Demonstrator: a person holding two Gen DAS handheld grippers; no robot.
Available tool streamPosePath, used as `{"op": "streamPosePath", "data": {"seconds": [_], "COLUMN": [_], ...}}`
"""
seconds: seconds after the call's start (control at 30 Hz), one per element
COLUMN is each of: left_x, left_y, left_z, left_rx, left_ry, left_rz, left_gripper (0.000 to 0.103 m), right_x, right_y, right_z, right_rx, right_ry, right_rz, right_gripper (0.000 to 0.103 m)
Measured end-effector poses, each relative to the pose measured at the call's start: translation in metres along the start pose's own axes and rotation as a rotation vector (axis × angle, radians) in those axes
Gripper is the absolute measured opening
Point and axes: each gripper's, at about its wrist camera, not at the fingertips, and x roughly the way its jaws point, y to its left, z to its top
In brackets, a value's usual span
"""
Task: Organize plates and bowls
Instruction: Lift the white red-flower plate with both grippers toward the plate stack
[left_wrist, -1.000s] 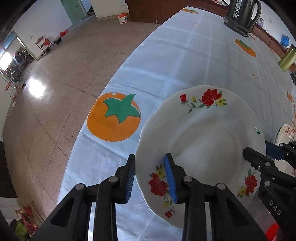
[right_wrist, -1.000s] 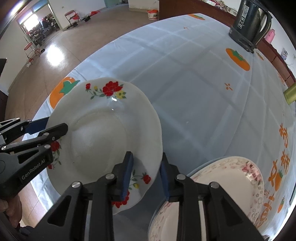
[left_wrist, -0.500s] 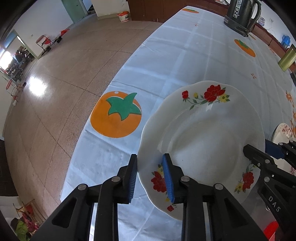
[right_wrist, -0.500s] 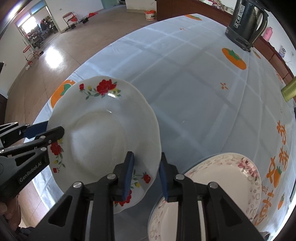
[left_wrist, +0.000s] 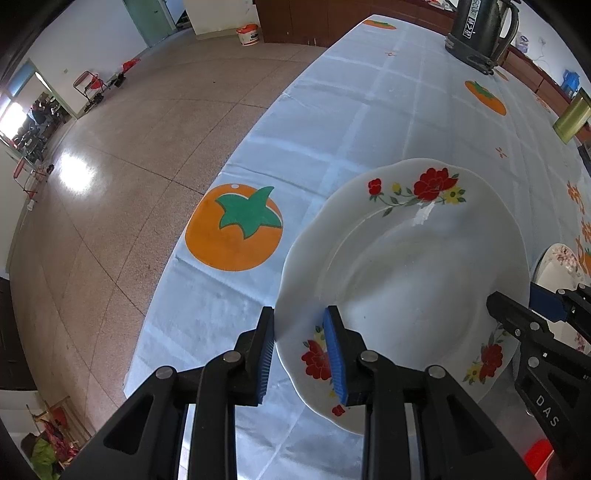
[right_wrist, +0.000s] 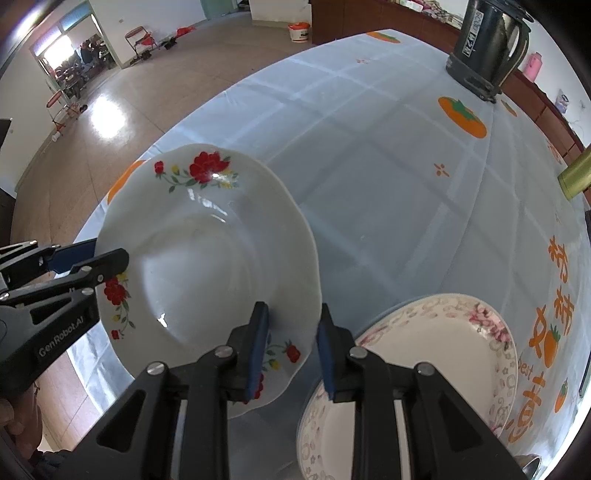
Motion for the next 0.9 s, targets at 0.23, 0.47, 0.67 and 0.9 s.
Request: {"op": "streamPosePath", "data": {"seconds": [0.23, 0.47, 0.67, 0.9], "left_x": [-0.007, -0.017, -0.025, -0.033], "left_y": [0.0, -0.002, -0.004, -0.008], "left_z": [0.0, 0.001, 0.001, 0.0], "left_rx": [0.002, 0.006, 0.013, 0.025], "left_ry": [-0.011, -0.02, -0.033, -0.044], "left_rz": [0.0, -0.003, -0.008, -0.016], "left_gripper": [0.029, 0.029, 0.029, 0.029], "right_x": [-0.006, -0.013, -0.021, -0.031], "right_y": [0.0, -0.002, -0.003, -0.007], "right_z": [0.0, -0.002, -0.003, -0.007], "right_rx": [0.002, 0.005, 0.007, 0.027], "right_ry": [-0.009, -0.017, -0.026, -0.039], "right_rz": [-0.002, -0.001, -0.001, -0.001], "right_gripper": [0.026, 0.026, 0.026, 0.026]}}
